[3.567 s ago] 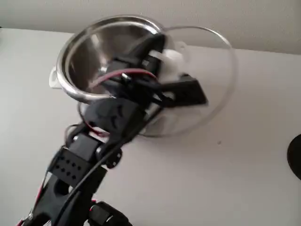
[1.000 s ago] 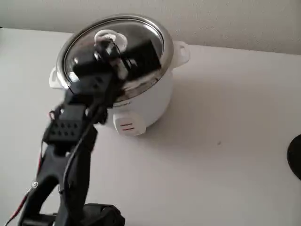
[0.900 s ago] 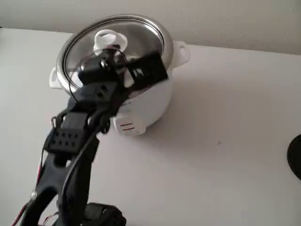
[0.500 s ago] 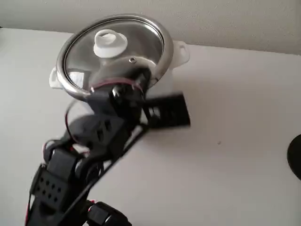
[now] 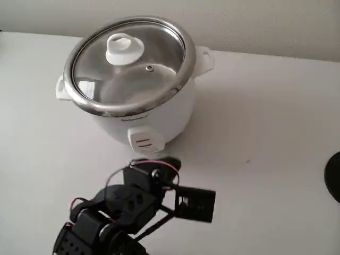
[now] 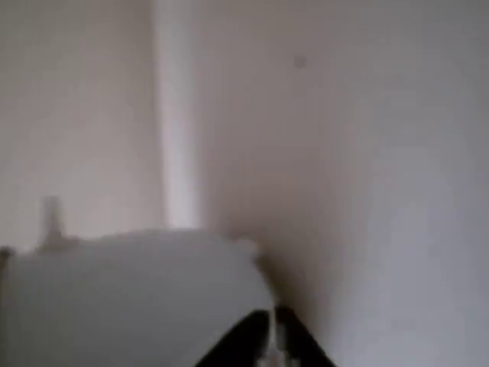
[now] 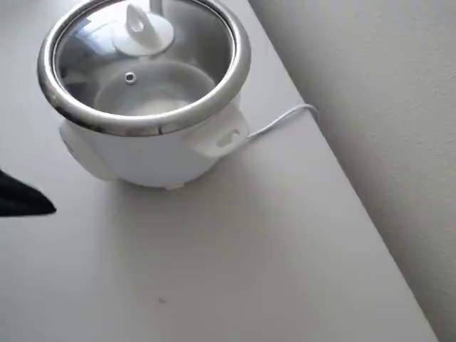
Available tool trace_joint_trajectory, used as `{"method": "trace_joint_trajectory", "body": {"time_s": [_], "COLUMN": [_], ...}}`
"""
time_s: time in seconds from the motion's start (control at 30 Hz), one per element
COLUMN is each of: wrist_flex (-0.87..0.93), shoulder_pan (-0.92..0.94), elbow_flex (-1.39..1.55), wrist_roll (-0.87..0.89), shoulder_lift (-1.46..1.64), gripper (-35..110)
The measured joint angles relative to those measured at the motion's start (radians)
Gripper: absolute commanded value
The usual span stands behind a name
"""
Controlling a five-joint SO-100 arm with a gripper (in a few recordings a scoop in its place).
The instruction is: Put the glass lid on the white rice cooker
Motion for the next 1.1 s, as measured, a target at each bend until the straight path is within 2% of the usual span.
{"method": "trace_joint_trajectory", "body": {"time_s": [0.27,1.1], "wrist_flex": [0.031,0.031], "shoulder_pan": [-0.109,-0.109], "elbow_flex": [0.143,0.149], "wrist_roll": [0.0,0.0], "shoulder_lift": [0.008,0.009], "gripper": [0,0]}}
